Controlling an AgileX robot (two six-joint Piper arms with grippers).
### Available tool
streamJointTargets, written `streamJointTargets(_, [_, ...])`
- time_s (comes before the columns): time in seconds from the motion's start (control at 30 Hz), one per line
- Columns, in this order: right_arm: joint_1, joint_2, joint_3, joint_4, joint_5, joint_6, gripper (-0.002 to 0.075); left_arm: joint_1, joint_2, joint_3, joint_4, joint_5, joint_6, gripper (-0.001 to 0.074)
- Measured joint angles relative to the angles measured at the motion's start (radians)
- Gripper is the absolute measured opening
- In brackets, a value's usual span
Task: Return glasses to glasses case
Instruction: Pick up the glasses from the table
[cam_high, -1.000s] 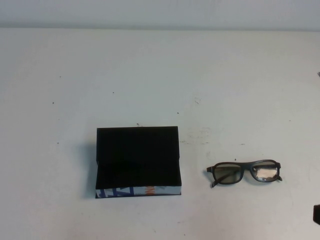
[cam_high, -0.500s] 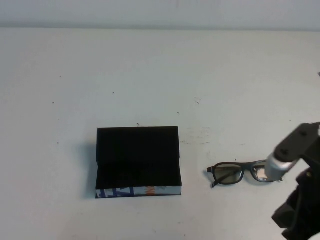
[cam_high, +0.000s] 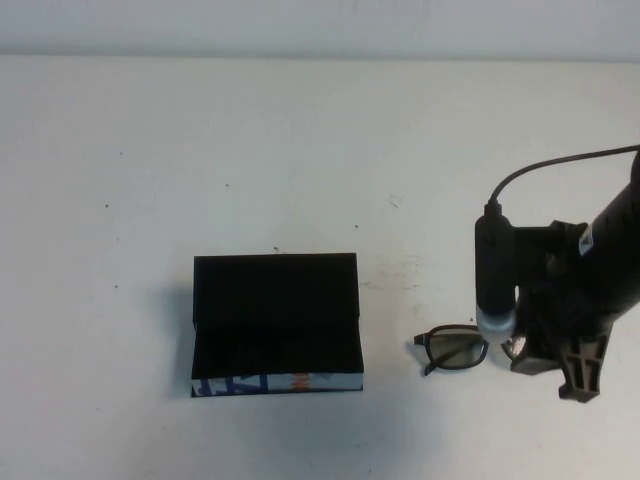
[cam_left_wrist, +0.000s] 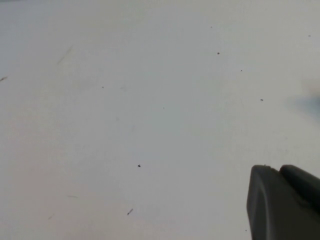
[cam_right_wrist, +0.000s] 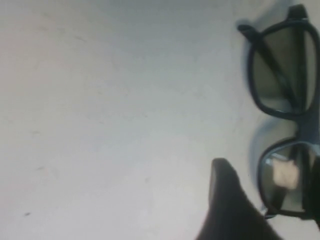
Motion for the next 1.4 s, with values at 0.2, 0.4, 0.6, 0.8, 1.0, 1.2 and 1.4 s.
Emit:
streamJointTargets(0.2, [-0.029, 0.113, -0.043, -0.028, -0.080, -0.042, 0.0338, 0.000, 0.000, 0.000, 0.000, 0.000, 0.000, -0.0001])
streamJointTargets(0.4, [-0.029, 0.185, -0.051, -0.028, -0.104, -0.105, 0.0346, 0.000, 0.000, 0.000, 0.000, 0.000, 0.000, -0.0001])
streamJointTargets(0.6, [-0.036, 0.218, -0.053, -0.039, -0.129, -0.111, 0.0348, 0.000, 0.000, 0.000, 0.000, 0.000, 0.000, -0.0001])
streamJointTargets(0.8, [-0.038, 0.240, -0.063, -0.039, -0.147, -0.133, 0.0349, 0.000, 0.000, 0.000, 0.000, 0.002, 0.000, -0.0001])
streamJointTargets(1.0, [-0.040, 0.288, -0.111, -0.039, -0.142, -0.137, 0.0349, 0.000, 0.000, 0.000, 0.000, 0.002, 0.000, -0.0001])
streamJointTargets(1.2, [-0.040, 0.326, -0.127, -0.046, -0.133, -0.141, 0.0349, 0.000, 0.000, 0.000, 0.000, 0.002, 0.000, -0.0001])
streamJointTargets(1.4, [-0.041, 0.348, -0.129, -0.057, -0.129, -0.144, 0.0349, 0.000, 0.000, 0.000, 0.000, 0.002, 0.000, -0.0001])
